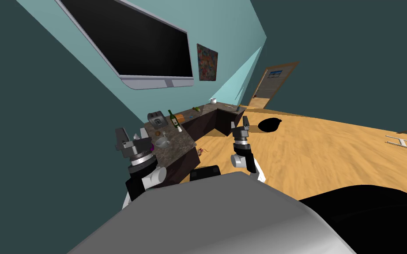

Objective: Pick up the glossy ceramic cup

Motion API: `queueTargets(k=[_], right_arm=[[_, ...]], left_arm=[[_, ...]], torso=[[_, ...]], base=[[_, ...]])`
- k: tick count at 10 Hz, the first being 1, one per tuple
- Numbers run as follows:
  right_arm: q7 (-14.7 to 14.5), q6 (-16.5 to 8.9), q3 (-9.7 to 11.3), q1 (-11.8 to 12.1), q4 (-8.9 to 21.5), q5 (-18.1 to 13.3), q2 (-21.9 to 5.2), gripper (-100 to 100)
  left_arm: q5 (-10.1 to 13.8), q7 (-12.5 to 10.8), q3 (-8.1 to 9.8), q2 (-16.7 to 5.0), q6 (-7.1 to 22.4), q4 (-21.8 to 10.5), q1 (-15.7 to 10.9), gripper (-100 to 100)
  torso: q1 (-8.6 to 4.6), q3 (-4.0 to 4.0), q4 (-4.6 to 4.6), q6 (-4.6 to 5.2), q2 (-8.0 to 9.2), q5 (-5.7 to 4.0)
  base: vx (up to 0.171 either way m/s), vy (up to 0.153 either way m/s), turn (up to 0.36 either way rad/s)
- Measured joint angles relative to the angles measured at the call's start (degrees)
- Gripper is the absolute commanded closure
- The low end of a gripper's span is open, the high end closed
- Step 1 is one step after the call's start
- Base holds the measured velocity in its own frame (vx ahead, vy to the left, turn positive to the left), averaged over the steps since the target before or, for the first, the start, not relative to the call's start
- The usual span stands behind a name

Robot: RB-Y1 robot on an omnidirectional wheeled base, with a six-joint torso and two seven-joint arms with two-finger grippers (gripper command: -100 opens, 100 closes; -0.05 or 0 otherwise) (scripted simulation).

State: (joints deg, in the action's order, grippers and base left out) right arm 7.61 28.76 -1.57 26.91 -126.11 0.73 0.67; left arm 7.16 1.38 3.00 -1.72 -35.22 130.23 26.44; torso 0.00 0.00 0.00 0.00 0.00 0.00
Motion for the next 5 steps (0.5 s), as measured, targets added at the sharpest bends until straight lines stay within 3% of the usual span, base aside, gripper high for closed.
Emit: queueTargets(k=[5], right_arm=[[0.0, 0.0, 0.0, -0.01, 0.0, 0.0, 0.0, 0]], left_arm=[[2.24, -0.06, 2.68, -4.27, 6.36, -3.77, -1.27, -100]], torso=[[-0.15, 0.07, 0.03, 0.01, 0.13, -0.03]], base=[[-0.039, -0.045, 0.012]])
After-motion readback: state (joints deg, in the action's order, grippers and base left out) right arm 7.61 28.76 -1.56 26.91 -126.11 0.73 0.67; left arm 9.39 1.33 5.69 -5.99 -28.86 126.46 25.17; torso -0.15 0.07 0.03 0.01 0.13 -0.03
